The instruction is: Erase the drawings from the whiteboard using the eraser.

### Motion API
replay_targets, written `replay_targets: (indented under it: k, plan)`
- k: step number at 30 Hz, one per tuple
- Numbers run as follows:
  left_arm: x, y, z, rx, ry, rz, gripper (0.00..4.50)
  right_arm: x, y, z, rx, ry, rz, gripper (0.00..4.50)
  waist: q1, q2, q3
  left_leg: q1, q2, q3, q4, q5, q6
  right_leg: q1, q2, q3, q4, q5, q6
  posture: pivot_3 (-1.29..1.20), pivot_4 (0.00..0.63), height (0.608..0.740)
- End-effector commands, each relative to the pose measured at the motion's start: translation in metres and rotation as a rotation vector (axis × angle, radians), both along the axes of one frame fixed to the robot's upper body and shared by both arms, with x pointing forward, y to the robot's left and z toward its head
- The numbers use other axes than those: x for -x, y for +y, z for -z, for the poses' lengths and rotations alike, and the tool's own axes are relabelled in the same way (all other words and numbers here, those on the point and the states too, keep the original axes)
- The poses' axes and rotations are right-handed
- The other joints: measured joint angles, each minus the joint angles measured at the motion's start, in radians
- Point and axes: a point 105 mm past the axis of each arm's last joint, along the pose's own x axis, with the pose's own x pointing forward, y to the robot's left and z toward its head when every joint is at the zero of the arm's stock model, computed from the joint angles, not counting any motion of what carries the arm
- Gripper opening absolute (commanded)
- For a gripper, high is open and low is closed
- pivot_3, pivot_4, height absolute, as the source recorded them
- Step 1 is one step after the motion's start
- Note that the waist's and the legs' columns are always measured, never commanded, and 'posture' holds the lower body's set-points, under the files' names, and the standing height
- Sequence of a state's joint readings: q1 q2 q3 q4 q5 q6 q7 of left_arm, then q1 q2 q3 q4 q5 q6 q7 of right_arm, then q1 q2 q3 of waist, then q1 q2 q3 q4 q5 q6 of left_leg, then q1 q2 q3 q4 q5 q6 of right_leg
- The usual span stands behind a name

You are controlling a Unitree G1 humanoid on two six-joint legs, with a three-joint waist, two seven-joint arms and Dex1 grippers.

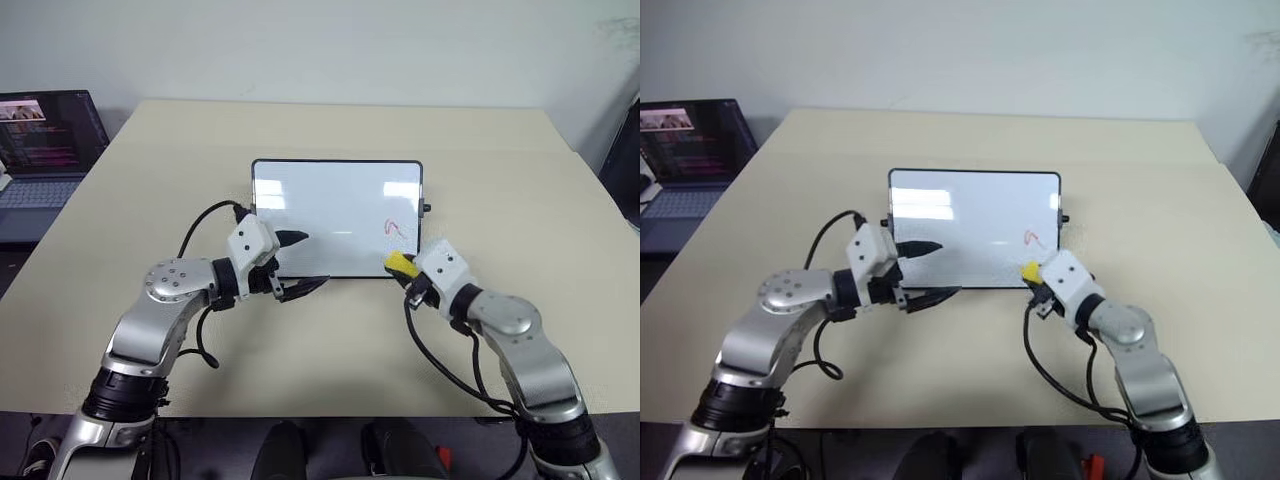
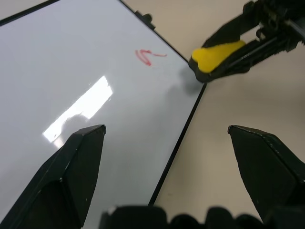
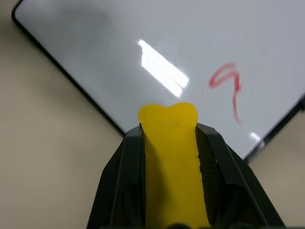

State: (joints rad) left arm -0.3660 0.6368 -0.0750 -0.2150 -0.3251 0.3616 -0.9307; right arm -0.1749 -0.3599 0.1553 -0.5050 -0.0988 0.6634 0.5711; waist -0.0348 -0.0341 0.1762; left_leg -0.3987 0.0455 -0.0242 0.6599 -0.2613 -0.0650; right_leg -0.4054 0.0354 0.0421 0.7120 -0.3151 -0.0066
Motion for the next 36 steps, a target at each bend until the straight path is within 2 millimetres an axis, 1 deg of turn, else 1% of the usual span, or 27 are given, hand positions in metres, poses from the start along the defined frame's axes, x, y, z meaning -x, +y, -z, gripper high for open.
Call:
replay_targets:
  k: [1,7,11,13,15,17,19,23,26,28,30,33,36]
  plan:
    - [0.000,-0.002,-0.006,0.000,-0.034,0.020,4.50,0.001,0.005,-0.017,-0.027,-0.088,0.003,1.09,-0.006,0.000,0.000,0.001,0.000,0.000,0.000,0.000,0.000,0.000,0.000,0.001,0.000,0.000,0.000,0.00,0.150,0.740]
    - [0.000,-0.003,-0.007,-0.007,-0.040,0.028,4.50,-0.030,0.003,-0.047,-0.049,-0.262,0.119,1.09,-0.010,0.000,0.000,0.001,0.000,0.000,0.000,0.000,0.000,0.000,0.001,0.001,0.001,0.000,0.000,0.00,0.150,0.740]
    - [0.000,-0.004,-0.007,-0.004,-0.042,0.031,4.50,-0.050,0.003,-0.055,-0.024,-0.305,0.156,1.09,-0.006,0.000,0.000,0.000,0.000,0.000,0.000,0.000,0.000,0.000,0.000,0.001,0.000,0.000,0.000,0.00,0.150,0.740]
    - [0.000,-0.004,-0.008,0.014,-0.037,0.022,4.50,-0.060,0.002,-0.059,-0.014,-0.330,0.192,1.09,-0.005,0.000,0.000,0.000,0.000,0.001,0.000,0.000,0.000,0.000,0.000,0.001,0.000,0.002,-0.004,0.00,0.150,0.740]
    - [0.000,-0.003,-0.008,0.020,-0.034,0.015,4.50,-0.066,0.003,-0.059,-0.013,-0.329,0.210,1.09,-0.004,0.000,0.000,0.000,0.000,0.001,0.000,0.000,0.000,0.000,0.000,0.001,0.000,0.002,-0.004,0.00,0.150,0.740]
    - [0.001,-0.003,-0.007,0.007,-0.037,0.015,4.50,-0.068,0.004,-0.053,0.000,-0.311,0.211,1.09,-0.004,0.000,0.000,0.000,0.001,0.001,0.000,0.000,0.000,0.000,0.000,0.001,0.000,0.002,-0.004,0.00,0.150,0.740]
    - [0.001,-0.003,-0.006,0.006,-0.037,0.015,4.50,-0.066,0.008,-0.040,0.036,-0.248,0.175,1.09,-0.003,0.000,0.000,0.000,0.001,0.001,0.000,0.000,0.000,0.000,0.000,0.000,0.000,0.002,-0.004,0.00,0.150,0.740]
    - [0.001,-0.003,-0.007,0.013,-0.037,0.011,4.50,-0.054,0.016,-0.020,0.090,-0.153,0.088,1.09,-0.004,0.000,0.000,0.000,0.001,0.000,0.000,0.000,0.000,0.000,0.000,0.001,0.001,0.002,-0.004,0.00,0.150,0.740]
    - [0.000,-0.004,-0.008,0.024,-0.034,0.005,4.50,-0.048,0.019,-0.012,0.117,-0.115,0.053,1.09,-0.004,0.000,0.000,0.000,0.001,0.000,0.001,0.000,0.000,0.000,0.000,0.001,0.001,0.002,-0.004,0.00,0.150,0.740]
    - [0.000,-0.004,-0.008,0.026,-0.033,0.006,4.50,-0.054,0.013,-0.020,0.122,-0.168,0.104,1.09,-0.005,0.000,0.000,0.001,0.001,0.000,0.001,0.000,0.000,0.000,0.000,0.001,0.002,0.002,-0.004,0.00,0.150,0.740]
    - [0.000,-0.004,-0.008,0.026,-0.032,0.008,4.50,-0.061,0.006,-0.033,0.127,-0.245,0.165,1.09,-0.005,0.000,0.000,0.001,0.001,0.000,0.001,0.000,0.000,0.000,0.000,0.001,0.002,0.002,-0.003,0.00,0.150,0.740]
    - [0.000,-0.005,-0.008,0.025,-0.032,0.009,4.50,-0.067,0.001,-0.047,0.122,-0.325,0.209,1.09,-0.005,0.000,0.000,0.001,0.000,0.001,0.001,0.000,0.000,0.000,0.000,0.001,0.002,0.002,-0.003,0.00,0.150,0.740]
    - [-0.001,-0.005,-0.008,0.024,-0.033,0.009,4.50,-0.069,0.002,-0.047,0.134,-0.330,0.202,1.09,-0.004,0.000,0.000,0.000,0.000,0.001,0.001,0.000,0.000,0.000,0.000,0.001,0.002,0.002,-0.004,0.00,0.150,0.740]
